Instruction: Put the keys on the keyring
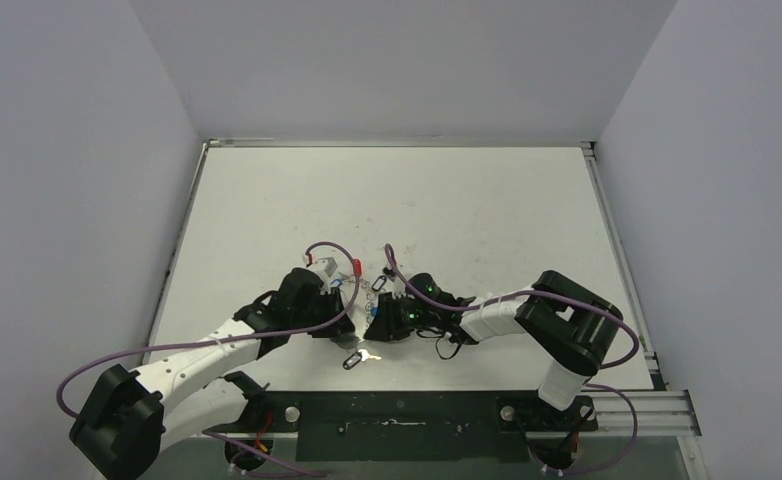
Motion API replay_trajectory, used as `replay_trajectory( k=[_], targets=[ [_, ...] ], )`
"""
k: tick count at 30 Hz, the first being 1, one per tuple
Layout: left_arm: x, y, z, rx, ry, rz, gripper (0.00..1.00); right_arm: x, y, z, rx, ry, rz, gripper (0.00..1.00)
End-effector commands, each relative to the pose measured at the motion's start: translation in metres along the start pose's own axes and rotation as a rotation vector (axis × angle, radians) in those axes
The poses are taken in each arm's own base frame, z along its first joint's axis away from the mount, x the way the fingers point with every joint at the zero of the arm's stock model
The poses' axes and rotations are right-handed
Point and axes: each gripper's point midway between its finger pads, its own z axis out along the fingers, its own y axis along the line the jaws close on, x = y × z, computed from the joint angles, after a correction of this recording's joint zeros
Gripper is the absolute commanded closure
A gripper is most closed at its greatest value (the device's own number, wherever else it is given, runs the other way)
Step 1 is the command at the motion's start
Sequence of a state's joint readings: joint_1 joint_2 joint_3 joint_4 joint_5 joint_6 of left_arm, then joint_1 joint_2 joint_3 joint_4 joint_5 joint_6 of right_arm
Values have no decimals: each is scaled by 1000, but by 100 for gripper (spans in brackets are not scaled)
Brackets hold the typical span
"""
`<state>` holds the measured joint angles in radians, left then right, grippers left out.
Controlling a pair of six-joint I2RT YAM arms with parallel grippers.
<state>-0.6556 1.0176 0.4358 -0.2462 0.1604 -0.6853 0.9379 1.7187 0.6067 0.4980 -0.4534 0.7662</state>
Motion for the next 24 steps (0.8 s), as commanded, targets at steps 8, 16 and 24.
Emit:
replay_trajectory(
  k=[8, 16, 24],
  targets=[
    [-9, -6, -7, 10, -37, 31, 75, -17, 26, 9, -44, -20, -69, 83],
    [-9, -4, -11, 7, -48, 33, 75, -23, 24, 9, -1, -11, -105, 80],
    [-9, -4, -13, 1, -45, 38, 73, -23, 12, 6, 82, 28, -174, 57]
  ],
)
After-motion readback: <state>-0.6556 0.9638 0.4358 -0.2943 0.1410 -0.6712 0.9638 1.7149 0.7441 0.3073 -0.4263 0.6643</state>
